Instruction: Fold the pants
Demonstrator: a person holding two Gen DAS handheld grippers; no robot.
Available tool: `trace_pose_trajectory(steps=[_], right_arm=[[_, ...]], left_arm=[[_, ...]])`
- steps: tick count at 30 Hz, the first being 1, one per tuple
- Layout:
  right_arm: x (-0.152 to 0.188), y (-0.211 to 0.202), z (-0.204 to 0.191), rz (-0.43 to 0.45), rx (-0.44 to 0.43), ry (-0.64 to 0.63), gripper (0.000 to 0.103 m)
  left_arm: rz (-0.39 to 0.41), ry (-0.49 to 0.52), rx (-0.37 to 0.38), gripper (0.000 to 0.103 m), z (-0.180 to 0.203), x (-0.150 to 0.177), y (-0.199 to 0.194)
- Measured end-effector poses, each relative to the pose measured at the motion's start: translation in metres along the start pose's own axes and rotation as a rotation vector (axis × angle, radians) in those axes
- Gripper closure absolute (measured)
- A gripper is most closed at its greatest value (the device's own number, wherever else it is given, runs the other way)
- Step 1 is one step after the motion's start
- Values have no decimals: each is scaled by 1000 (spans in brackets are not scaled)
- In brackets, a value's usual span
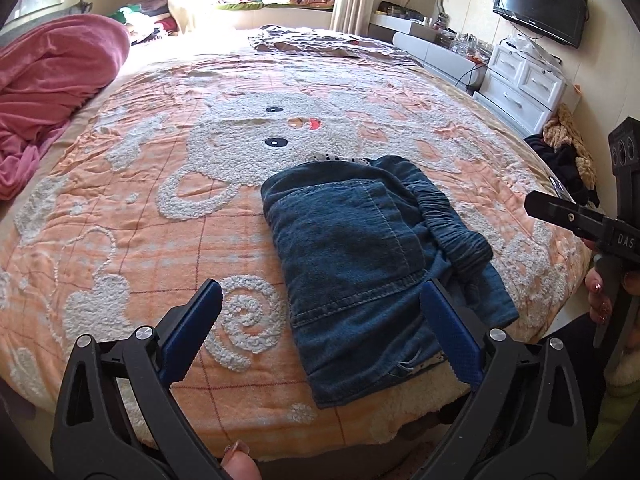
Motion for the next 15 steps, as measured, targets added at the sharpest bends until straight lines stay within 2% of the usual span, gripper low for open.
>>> trace_pose_trajectory(steps=[8,15], right_arm=[[7,13,7,-36,16,15,8],[10,24,13,-56,30,42,8]], left_arm=[[-21,-3,-18,10,-5,3,16],[-45,-17,-3,10,-6,7,31]])
Point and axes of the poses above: each gripper's, at about its wrist camera, not at the fingertips, and y roughly the way its jaws point, z to its right, x to its underside, the point moved 10 cm from there along y, roughly the way its jaws point, and after that the axes turned 10 degrees about -x, right-handed, at the moved point
